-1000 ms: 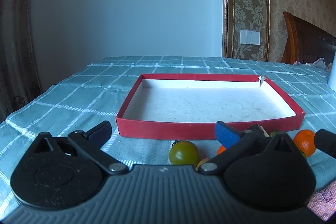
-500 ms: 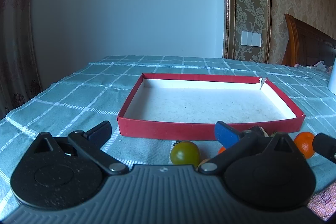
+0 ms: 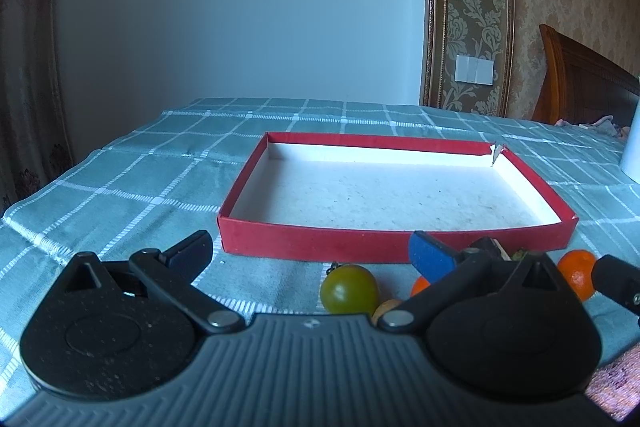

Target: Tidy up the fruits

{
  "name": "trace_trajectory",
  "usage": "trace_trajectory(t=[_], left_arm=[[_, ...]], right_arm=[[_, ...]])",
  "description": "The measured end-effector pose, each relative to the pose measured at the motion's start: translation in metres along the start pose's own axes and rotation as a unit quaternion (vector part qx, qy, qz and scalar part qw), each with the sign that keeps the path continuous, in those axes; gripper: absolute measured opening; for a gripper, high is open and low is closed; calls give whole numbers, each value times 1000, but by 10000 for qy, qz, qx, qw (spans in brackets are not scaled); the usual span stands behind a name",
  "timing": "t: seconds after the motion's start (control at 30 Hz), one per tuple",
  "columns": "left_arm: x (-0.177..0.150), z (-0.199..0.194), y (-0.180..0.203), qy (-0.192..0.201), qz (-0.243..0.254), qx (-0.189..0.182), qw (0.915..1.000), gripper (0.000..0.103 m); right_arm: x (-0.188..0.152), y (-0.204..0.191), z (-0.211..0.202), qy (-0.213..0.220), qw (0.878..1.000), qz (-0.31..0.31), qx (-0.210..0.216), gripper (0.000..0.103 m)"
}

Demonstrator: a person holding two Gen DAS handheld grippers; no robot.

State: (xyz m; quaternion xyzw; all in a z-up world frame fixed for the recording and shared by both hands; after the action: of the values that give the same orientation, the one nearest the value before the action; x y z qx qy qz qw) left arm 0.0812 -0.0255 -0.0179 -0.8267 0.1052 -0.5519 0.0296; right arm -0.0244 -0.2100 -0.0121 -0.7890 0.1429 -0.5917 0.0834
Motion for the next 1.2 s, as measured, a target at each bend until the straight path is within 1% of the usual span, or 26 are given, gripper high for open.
trace_trajectory(t=[0.27, 0.7, 0.83, 1.0, 1.2], left_arm=[[0, -1, 0, -10, -56, 15, 10000, 103], [-1, 1, -3, -51, -104, 7, 9999, 103], [-1, 1, -2, -55, -107, -5, 9999, 103], [-2, 2, -2, -77, -132, -17, 9999, 103], [-3, 2, -3, -85, -155, -34, 9998, 103]], right_arm=[[0, -1, 2, -13, 10000, 4, 29, 103], [-1, -2, 6, -290, 9995, -64, 124, 103], [0, -3, 4, -374, 9990, -100, 225, 103], [9, -4, -1, -310, 9991, -128, 251, 103], [17, 0, -3, -242, 9993, -219, 169, 103]])
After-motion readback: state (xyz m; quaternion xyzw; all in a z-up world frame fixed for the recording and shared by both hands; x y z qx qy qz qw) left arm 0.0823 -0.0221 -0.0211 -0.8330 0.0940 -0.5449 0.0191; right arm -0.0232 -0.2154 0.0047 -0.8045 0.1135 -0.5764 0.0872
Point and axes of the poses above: each gripper's, at about its wrist camera, not at the fingertips, and z roughly the way its jaws point, y to its right, x to its top, the point moved 7 cm from there along z, roughly the way its jaws point, and after that the axes turned 11 degrees about z, right-handed, at the moved point
